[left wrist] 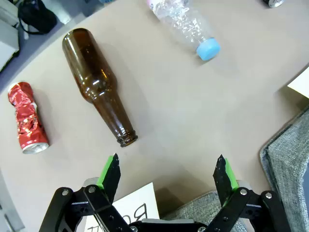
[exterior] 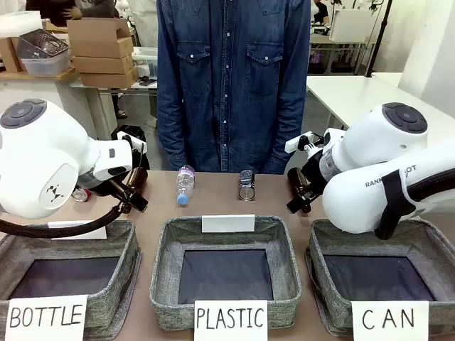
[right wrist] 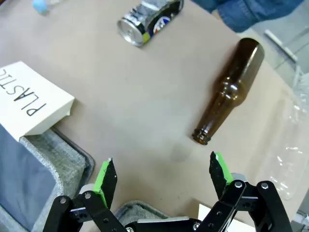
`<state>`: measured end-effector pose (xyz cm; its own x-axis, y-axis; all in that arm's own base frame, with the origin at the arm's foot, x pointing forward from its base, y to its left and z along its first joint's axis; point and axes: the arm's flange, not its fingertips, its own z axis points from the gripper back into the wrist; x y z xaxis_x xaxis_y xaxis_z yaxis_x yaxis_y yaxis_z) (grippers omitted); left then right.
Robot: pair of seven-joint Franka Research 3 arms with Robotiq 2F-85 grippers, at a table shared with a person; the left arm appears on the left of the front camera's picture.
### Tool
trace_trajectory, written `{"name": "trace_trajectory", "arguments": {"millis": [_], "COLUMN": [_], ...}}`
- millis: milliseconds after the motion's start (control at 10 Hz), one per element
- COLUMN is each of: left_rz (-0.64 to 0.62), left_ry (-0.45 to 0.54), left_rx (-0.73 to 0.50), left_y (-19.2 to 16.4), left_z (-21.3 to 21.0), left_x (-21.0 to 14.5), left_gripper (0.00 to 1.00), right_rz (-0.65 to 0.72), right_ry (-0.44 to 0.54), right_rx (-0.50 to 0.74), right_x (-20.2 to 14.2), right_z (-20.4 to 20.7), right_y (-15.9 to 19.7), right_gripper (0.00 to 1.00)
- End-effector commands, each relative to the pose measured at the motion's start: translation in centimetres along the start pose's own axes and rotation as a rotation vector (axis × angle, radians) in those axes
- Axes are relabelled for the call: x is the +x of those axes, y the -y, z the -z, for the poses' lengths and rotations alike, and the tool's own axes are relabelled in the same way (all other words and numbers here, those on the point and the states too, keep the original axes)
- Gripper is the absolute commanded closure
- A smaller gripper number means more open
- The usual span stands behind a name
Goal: Sort the can waste into the basket.
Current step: Pick up the can waste from the table and place it in the right Fabric basket.
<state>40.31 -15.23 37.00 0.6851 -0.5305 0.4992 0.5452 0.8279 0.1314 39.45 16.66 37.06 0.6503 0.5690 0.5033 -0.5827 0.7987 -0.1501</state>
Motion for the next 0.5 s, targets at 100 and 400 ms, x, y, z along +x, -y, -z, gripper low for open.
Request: {"name": "trace_trajectory", "arguments": {"millis": [100,400], "left_rz": [0.0,0.0], "left_ry": [0.0,0.0], "left_rx": [0.0,0.0], "left_y": [0.0,0.0], "left_z": [-0.01,-0.01], "left_x": [0.0,0.0], "left_gripper": [0.0,0.0], "right_rz": [0.0,0.0], "right_ry": [0.0,0.0], "right_rx": [0.0,0.0], "right_x": [0.01,0.01], "right_z": [0.0,0.0], "right_y": [0.0,0.0], "right_gripper": [0.0,0.0]}}
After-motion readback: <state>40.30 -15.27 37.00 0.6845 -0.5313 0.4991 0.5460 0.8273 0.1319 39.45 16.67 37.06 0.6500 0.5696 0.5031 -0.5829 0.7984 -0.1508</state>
